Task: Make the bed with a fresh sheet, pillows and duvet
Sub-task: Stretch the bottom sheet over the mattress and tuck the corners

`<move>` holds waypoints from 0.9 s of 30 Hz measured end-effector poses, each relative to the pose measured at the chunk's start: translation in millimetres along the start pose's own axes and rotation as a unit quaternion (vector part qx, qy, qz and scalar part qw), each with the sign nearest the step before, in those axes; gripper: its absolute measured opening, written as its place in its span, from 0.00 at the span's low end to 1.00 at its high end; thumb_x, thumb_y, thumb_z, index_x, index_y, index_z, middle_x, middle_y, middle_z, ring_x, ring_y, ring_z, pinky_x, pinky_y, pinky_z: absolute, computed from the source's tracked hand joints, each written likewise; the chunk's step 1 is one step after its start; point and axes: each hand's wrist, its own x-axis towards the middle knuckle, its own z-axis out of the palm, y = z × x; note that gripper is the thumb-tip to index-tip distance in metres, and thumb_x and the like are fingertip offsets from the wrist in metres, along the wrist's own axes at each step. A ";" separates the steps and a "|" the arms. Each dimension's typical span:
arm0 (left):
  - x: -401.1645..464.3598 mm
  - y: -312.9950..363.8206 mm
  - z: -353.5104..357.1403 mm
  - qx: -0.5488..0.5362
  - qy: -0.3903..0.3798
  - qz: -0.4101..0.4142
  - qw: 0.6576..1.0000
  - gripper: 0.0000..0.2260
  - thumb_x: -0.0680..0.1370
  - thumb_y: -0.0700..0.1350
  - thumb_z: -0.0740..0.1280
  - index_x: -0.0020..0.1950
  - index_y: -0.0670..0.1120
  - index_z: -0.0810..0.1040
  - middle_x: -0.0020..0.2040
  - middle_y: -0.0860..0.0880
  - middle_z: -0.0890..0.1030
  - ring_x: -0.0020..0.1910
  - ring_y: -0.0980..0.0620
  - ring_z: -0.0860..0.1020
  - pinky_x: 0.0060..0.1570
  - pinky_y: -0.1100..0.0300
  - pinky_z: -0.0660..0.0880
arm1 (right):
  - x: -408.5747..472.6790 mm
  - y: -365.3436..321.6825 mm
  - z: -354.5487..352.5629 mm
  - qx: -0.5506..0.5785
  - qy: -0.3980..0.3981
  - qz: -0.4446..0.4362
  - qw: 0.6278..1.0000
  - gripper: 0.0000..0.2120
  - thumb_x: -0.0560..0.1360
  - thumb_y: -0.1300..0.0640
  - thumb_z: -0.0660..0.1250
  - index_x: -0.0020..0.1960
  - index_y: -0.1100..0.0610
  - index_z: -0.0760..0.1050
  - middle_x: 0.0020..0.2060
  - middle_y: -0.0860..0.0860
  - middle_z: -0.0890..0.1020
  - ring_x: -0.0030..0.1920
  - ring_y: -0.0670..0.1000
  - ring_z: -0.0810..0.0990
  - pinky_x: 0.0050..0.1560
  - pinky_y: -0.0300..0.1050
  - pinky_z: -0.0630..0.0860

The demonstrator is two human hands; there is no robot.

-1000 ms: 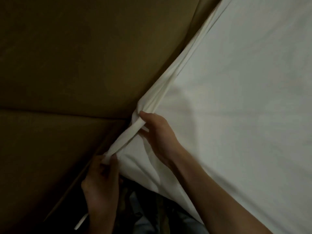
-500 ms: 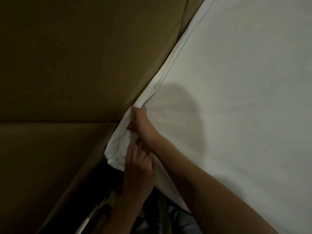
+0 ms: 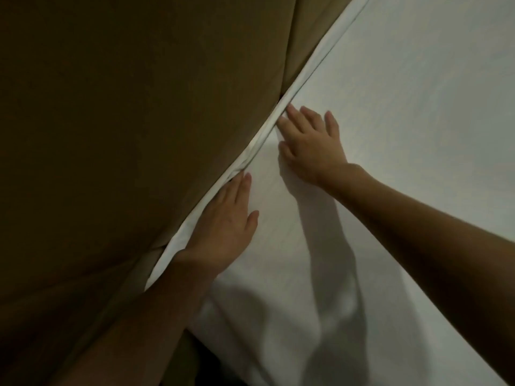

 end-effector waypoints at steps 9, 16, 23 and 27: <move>46.9 20.9 16.2 -0.233 -0.021 -0.205 0.950 0.32 0.80 0.56 0.60 0.78 0.48 0.50 0.78 0.48 0.54 0.76 0.48 0.55 0.72 0.56 0.53 | 39.7 -6.3 4.5 -0.101 0.001 -0.035 0.994 0.24 0.82 0.45 0.45 0.69 0.54 0.69 0.70 0.53 0.70 0.75 0.56 0.57 0.75 0.61 0.42; 74.2 60.0 -28.6 -0.084 0.026 -0.228 0.970 0.18 0.82 0.51 0.56 0.69 0.44 0.70 0.66 0.43 0.74 0.63 0.43 0.73 0.55 0.55 0.69 | 68.9 50.2 -30.0 0.285 -0.071 -0.082 0.952 0.15 0.80 0.56 0.58 0.60 0.58 0.80 0.59 0.54 0.80 0.63 0.53 0.74 0.69 0.46 0.62; 159.0 96.0 -29.7 -0.078 0.002 0.056 0.995 0.28 0.82 0.50 0.55 0.79 0.49 0.46 0.79 0.53 0.47 0.77 0.56 0.46 0.69 0.68 0.41 | 109.9 126.3 -45.9 0.039 0.055 0.071 0.995 0.22 0.82 0.53 0.49 0.74 0.53 0.64 0.74 0.50 0.64 0.76 0.53 0.54 0.75 0.59 0.42; 201.8 107.9 -29.6 -0.112 0.044 0.031 0.992 0.31 0.81 0.50 0.59 0.79 0.44 0.48 0.78 0.47 0.54 0.76 0.51 0.54 0.71 0.62 0.50 | 138.0 120.3 -38.8 -0.062 0.026 0.073 0.995 0.24 0.82 0.48 0.44 0.75 0.54 0.62 0.75 0.50 0.62 0.78 0.52 0.49 0.73 0.64 0.34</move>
